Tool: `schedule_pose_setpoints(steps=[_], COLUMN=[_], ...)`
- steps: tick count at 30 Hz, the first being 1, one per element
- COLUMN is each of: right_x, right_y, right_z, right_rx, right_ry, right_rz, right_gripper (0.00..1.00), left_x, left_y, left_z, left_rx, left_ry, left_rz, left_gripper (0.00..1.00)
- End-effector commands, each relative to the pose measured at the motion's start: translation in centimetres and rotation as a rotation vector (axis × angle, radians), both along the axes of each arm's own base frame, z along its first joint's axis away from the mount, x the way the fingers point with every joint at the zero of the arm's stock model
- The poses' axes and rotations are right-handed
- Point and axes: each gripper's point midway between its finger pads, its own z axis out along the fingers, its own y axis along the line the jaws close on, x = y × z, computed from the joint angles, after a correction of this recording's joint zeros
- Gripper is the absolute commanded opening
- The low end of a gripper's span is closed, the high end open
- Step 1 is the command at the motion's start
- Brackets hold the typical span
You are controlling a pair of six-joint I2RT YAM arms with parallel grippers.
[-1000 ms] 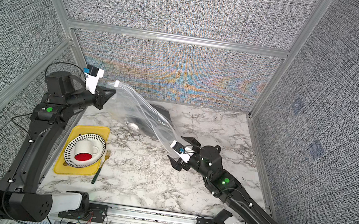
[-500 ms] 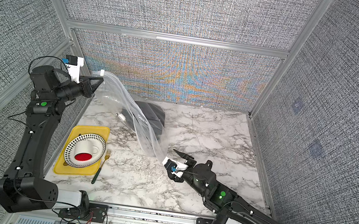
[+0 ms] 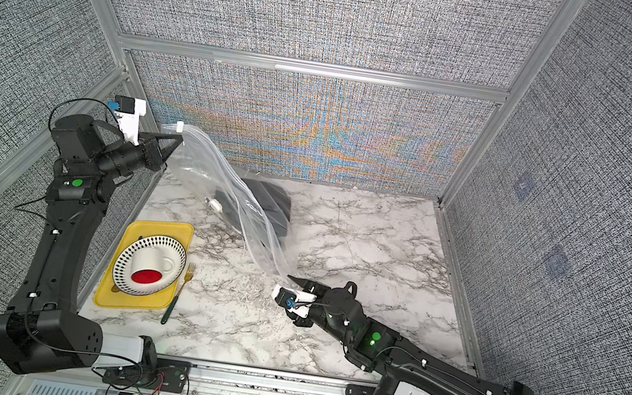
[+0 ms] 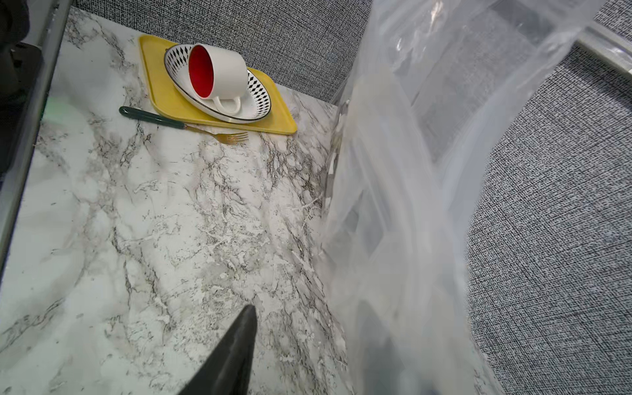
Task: Place the folded shirt into the vacuum bag
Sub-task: Adjust the vacuum bag at the center of the board.
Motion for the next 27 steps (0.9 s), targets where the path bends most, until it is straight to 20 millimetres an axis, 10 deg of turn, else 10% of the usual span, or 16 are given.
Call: schedule_pose_setpoints(steps=[1,4,15,20,27], right_x=[1.3,2.8,7.8,14.0,18.6], right_y=[0.6,-0.1,-9.3,-13.7,-14.5], right_z=[2.9,4.1,17.0,24.9,34.8], right_rx=[0.097,0.109,0.478,0.582,0.677], right_ry=[-0.065,-0.1,-0.106,-0.052,-0.161], right_rz=[-0.05,-0.131,-0.214,-0.318,-0.266], right_gripper=[0.27,0.0,0.0,0.0,0.0], left_x=[-0.2,-0.2,-1.0,0.0,0.7], left_y=[-0.2,-0.1,1.6,4.9,5.6], left_z=[1.8,1.8,3.2,7.6,16.2], left_rx=[0.004,0.002,0.028,-0.022,-0.072], left_ry=[-0.082,-0.078,-0.114,-0.166,-0.359], left_rz=[-0.015,-0.007,0.075,0.176,0.169], left_gripper=[0.0,0.0,0.0,0.0,0.0])
